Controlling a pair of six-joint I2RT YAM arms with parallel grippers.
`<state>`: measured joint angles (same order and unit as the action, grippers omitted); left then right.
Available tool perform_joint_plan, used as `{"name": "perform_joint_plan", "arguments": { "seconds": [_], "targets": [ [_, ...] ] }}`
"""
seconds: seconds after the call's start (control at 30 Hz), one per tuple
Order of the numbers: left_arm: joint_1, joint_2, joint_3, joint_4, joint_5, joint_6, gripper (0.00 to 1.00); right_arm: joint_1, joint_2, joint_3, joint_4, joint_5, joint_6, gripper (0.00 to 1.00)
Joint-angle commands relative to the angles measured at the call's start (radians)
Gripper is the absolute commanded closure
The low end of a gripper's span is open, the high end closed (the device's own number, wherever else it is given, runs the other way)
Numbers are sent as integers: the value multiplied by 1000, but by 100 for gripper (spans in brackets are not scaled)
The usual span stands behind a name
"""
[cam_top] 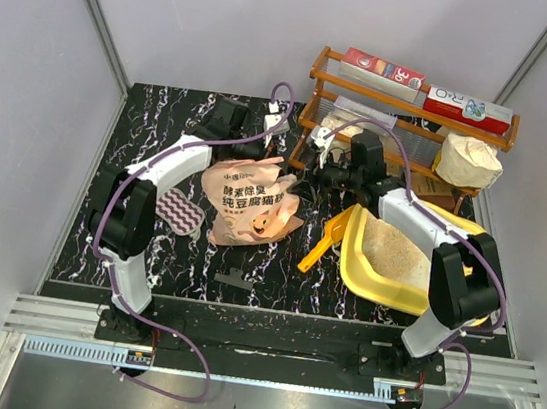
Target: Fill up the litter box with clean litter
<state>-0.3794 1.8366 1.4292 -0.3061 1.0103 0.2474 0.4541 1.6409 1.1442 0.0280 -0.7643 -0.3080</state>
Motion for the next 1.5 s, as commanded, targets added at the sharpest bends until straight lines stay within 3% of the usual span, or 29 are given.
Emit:
{"name": "perform_joint_plan", "arguments": {
  "seconds": [0.0,0.5,0.83,1.03,1.23,1.47],
  "targets": [
    [27,-42,49,-60,-28,58,100,-9,26,55,73,-180,59,46],
    [60,-13,105,-157,14,72,100,-12,123,60,251,-294,168,46],
    [117,7,152,-226,17,89,100,-11,200,43,524,-372,460,55],
    [137,16,178,-231,8,92,100,-11,217,32,512,-386,465,50],
    [152,13,181,-231,-3,96,100,-11,234,29,513,-405,488,53],
    [171,4,194,-235,-16,105,100,-12,247,26,487,-405,463,49]
  ]
}}
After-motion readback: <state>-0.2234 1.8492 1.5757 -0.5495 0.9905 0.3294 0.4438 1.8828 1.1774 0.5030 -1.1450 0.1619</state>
